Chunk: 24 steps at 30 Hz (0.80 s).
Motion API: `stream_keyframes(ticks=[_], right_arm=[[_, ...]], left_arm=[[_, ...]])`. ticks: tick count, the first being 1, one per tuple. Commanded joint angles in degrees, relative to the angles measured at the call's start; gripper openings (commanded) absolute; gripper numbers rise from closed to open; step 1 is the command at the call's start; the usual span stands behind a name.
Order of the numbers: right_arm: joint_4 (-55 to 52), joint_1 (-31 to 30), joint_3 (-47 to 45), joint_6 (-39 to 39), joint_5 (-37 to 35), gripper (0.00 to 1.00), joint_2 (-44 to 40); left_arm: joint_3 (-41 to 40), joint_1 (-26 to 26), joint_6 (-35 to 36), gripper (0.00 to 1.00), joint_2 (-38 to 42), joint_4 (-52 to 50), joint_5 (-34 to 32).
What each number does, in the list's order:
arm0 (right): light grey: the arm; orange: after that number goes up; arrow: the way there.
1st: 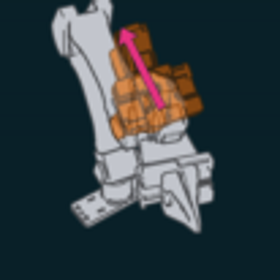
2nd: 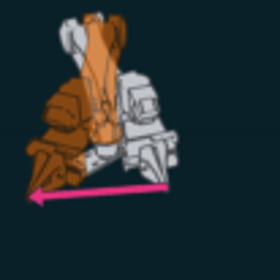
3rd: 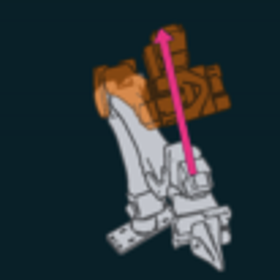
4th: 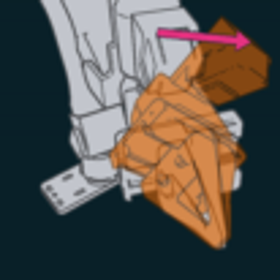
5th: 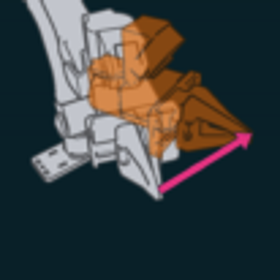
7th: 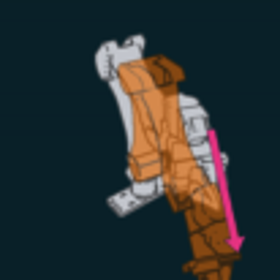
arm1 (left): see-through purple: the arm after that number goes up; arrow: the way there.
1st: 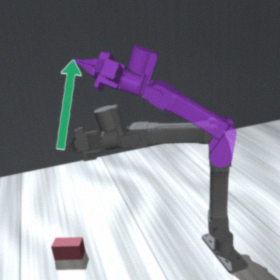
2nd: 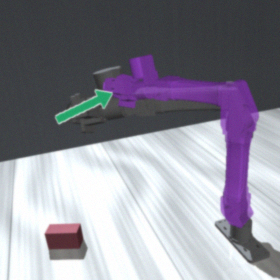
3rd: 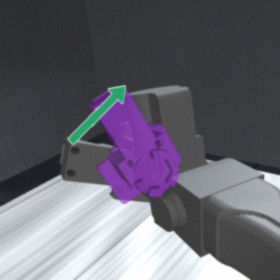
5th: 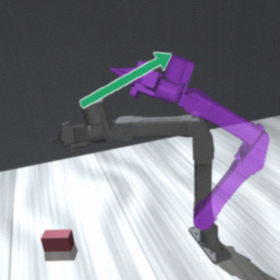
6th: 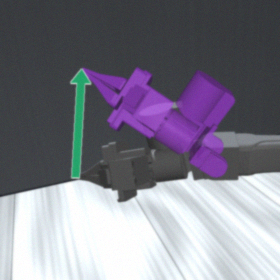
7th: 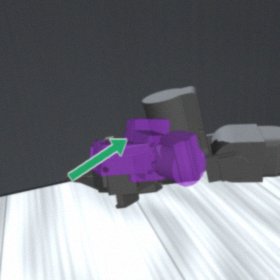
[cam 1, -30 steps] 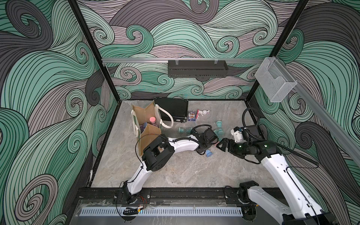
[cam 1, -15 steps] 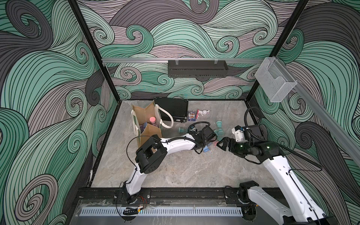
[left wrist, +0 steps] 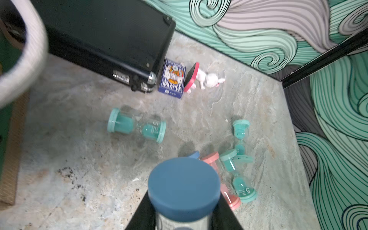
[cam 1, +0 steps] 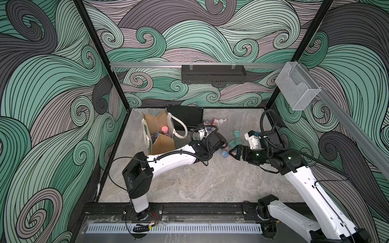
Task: Put the hourglass into the canvas bag
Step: Pick up the hourglass from the center of the board, then place the hourglass in the canvas bag.
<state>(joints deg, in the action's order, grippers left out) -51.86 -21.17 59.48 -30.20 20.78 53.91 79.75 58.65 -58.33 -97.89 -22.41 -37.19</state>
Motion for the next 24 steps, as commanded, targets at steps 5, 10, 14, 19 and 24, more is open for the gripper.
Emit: stream_keyframes(ticks=[5, 10, 14, 19, 24], right_arm=[[4.5, -5.6, 4.6, -1.8, -2.1, 1.00, 2.7], [8.7, -10.0, 6.2, -3.5, -2.2, 1.00, 4.9], [12.1, -14.3, 7.6, -3.9, -2.9, 1.00, 7.5], [18.2, -18.2, 8.4, -4.9, -2.8, 1.00, 10.7], [21.9, -21.7, 10.6, -4.1, -2.6, 1.00, 15.1]], left_arm=[[-3.9, -1.0, 18.1, 0.12, 12.8, 2.2, -9.8], [-4.1, -3.2, 26.5, 0.09, 19.9, 0.2, -9.2], [-3.0, -5.7, 31.4, 0.07, 23.7, -3.1, -8.7], [-2.3, -10.8, 35.3, 0.07, 28.1, -5.9, -4.3], [-0.6, -17.0, 38.9, 0.07, 28.8, -8.9, -1.3]])
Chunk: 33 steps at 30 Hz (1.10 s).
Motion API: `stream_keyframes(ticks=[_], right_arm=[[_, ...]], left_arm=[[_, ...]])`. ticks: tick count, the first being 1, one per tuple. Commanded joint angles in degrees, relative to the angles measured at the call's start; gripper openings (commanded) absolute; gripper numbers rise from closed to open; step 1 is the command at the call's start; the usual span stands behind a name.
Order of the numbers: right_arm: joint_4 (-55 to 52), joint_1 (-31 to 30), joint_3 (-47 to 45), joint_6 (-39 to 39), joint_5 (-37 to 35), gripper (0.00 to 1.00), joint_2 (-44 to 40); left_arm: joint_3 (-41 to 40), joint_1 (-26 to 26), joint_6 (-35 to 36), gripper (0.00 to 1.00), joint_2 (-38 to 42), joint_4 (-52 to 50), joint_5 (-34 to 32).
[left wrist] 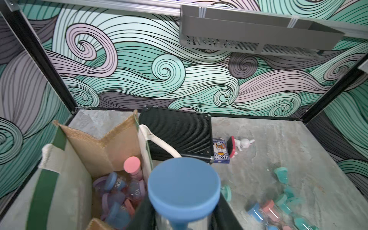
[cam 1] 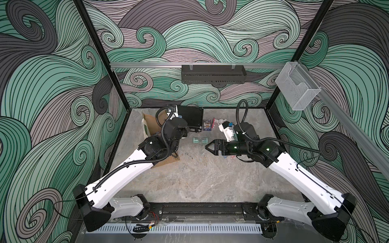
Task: Put the hourglass into the canvas bag
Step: Place the hourglass in the canvas bag.
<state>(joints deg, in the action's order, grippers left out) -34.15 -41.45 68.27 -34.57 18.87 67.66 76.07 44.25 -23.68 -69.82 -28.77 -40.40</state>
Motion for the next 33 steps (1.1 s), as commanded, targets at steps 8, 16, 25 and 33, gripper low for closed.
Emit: stream_keyframes(ticks=[8, 16, 25, 33], right_arm=[[11.1, -2.8, 2.0, -0.6, 1.8, 1.00, 6.1], [13.3, -2.8, 2.3, -0.1, 3.1, 1.00, 9.7], [13.3, -2.4, 2.6, 0.5, 4.3, 0.99, 12.4], [13.3, -0.3, 2.1, 0.4, 5.6, 0.99, 13.2]], left_arm=[[5.8, -13.9, 7.7, 0.07, -4.6, -5.3, 9.1], [7.1, -22.9, 7.9, 0.07, -14.9, -5.1, 21.4], [7.8, -29.0, 5.7, 0.07, -22.7, -8.1, 27.2], [4.2, -30.8, 4.0, 0.07, -25.5, -8.9, 28.8]])
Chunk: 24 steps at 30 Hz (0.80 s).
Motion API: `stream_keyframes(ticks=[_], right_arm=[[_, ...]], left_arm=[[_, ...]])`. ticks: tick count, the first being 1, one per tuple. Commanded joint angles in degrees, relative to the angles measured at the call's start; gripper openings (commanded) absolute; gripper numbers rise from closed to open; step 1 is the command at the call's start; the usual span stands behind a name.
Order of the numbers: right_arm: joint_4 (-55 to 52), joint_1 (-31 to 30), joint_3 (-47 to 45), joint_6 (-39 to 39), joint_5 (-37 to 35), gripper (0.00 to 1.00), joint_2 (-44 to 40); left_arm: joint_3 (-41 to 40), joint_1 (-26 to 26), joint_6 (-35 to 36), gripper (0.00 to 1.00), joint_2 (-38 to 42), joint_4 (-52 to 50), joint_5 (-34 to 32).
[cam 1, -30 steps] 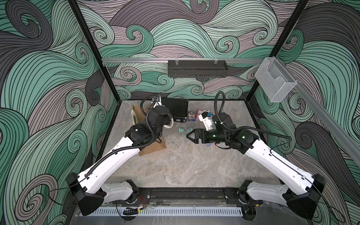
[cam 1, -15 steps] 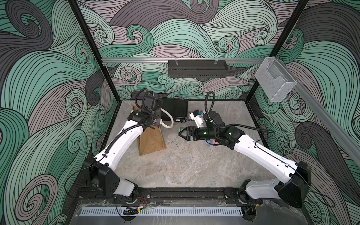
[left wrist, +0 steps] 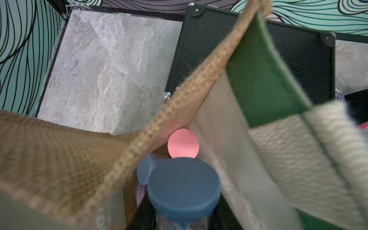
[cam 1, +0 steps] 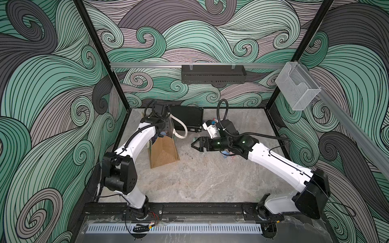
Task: Put the hourglass into the canvas bag
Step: Place the hourglass in the canvas bag.
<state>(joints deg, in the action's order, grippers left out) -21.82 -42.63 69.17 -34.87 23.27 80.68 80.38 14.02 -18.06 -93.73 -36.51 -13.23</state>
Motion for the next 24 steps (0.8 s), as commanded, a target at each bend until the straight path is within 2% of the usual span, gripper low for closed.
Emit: stream_keyframes(ticks=[1, 4, 9, 12, 19, 24], right_arm=[[1.0, 1.1, 0.9, 0.7, 1.2, 0.99, 0.0], [1.0, 1.6, 0.1, 0.7, 0.9, 1.00, -0.8], [2.7, 2.8, -1.5, 0.6, 0.6, 1.00, -2.3], [2.3, 3.6, -1.7, 0.4, 1.1, 1.00, -2.6], [1.7, 4.1, -1.4, 1.0, 0.6, 1.00, -3.9], [-0.1, 4.4, -0.7, 1.5, 0.2, 1.00, -4.6]], left_arm=[[0.2, -0.8, -1.7, 0.07, -2.3, -1.8, 2.3], [2.2, -0.9, -2.8, 0.08, -4.0, -5.2, 2.7], [3.2, -1.0, -3.5, 0.21, -4.1, -6.6, 4.2], [1.9, -0.9, -3.4, 0.27, -2.3, -5.4, 2.9], [2.5, -0.9, -1.6, 0.47, 1.4, -5.6, 2.0], [2.5, -0.9, 0.3, 0.55, 5.0, -5.0, 2.1]])
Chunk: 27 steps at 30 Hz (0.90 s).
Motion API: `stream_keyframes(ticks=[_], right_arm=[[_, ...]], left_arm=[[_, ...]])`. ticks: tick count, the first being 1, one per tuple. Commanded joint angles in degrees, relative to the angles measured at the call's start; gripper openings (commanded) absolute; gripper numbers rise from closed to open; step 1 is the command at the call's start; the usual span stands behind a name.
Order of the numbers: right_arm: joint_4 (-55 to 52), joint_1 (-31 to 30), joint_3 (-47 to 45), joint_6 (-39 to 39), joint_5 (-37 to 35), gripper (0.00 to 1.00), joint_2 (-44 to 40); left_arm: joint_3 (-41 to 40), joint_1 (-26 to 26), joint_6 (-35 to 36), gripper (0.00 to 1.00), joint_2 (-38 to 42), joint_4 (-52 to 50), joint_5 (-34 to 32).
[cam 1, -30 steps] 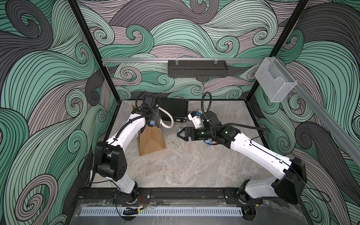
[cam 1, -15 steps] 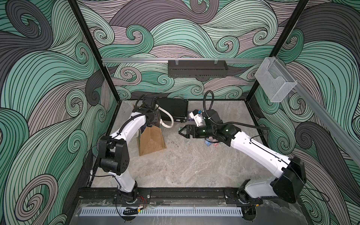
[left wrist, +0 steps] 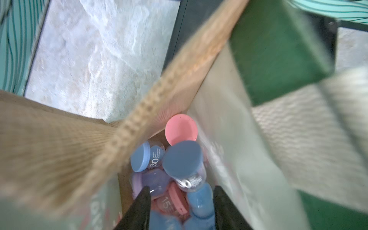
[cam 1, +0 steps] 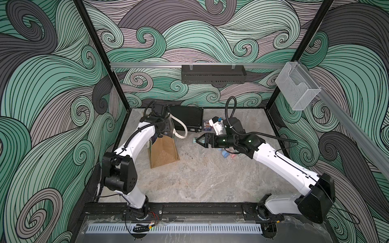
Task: Put the hourglass into the canvas bag
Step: Place the hourglass in the canvas bag.
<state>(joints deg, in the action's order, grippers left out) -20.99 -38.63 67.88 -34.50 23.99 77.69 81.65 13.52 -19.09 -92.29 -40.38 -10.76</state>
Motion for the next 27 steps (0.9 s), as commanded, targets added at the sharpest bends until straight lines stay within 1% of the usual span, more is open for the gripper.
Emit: stream_keyframes(ticks=[1, 5, 7, 9, 14, 20, 25, 27], right_arm=[[-1.2, 0.5, 0.7, 1.3, -0.6, 1.00, -1.9], [-2.1, 0.8, 0.6, 1.7, -1.4, 0.99, -3.5], [-2.4, 1.0, 0.1, 1.9, -1.6, 1.00, -4.7], [-3.3, 1.5, -0.1, 2.1, -1.5, 1.00, -5.6], [-5.6, 2.9, -1.6, 2.9, -1.4, 1.00, -8.3], [-7.6, 5.1, -5.8, 3.2, -1.1, 1.00, -12.4], [-9.9, 7.3, -10.4, 3.5, -1.0, 0.99, -15.9], [-10.2, 8.2, -12.3, 3.5, -1.1, 1.00, -17.5]], left_arm=[[1.1, -0.5, 1.6, 0.56, 4.4, -0.7, -0.3], [0.6, -0.4, 2.9, 0.60, 8.7, 0.6, 0.6], [0.3, -0.4, 2.8, 0.61, 10.4, 1.4, 2.4], [-0.1, -0.3, 2.8, 0.62, 13.9, 1.9, 5.0], [-1.3, 1.1, 4.3, 0.63, 17.9, 4.2, 10.8], [-1.6, 6.8, 9.7, 0.64, 19.0, 5.5, 14.2], [-1.3, 13.8, 17.3, 0.64, 16.7, 6.2, 13.7], [-1.3, 15.7, 18.9, 0.65, 15.4, 7.2, 14.5]])
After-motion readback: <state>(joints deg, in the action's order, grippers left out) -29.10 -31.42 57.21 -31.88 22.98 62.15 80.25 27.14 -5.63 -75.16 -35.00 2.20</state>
